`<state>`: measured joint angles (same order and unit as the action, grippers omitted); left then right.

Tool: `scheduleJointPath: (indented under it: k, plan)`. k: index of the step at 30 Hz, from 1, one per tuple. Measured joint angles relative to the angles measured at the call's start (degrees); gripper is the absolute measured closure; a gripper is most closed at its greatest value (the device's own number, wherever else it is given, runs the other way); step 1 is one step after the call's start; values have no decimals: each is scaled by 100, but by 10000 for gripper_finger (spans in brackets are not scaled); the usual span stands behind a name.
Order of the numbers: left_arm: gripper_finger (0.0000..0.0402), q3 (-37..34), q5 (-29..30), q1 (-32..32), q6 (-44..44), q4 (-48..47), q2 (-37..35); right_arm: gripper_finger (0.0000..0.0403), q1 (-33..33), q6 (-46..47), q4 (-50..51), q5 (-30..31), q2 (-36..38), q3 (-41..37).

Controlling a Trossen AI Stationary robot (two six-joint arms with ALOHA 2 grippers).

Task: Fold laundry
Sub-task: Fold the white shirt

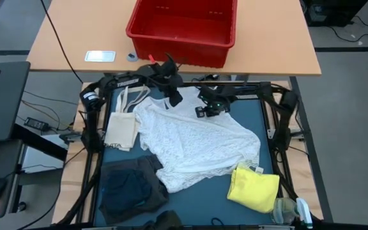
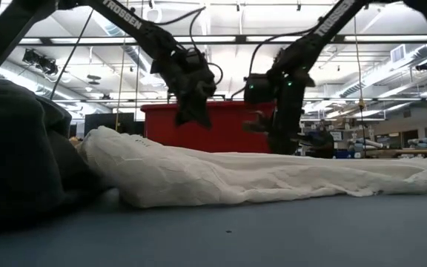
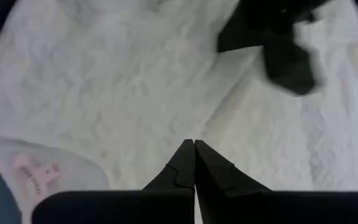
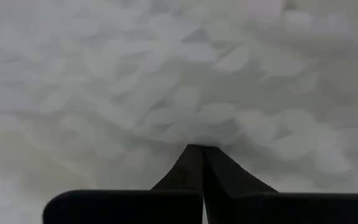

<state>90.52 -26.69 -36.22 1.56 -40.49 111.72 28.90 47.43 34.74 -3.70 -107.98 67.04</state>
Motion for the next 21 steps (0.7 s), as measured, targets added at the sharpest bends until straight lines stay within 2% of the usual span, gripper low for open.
scheduleJointPath:
  k: [4,9,15,21]
  plan:
    - [397,0,26,12,52,-53,-180,402,233,-513,621,668,-328,701]
    - [397,0,109,6,24,-84,-206,402,798,-1244,1129,1140,-706,1681]
    - [397,0,138,6,194,-429,-206,401,1044,-1695,1285,1198,-588,2296]
    - [397,0,421,6,497,-773,-206,400,300,-1860,1899,620,-98,2171]
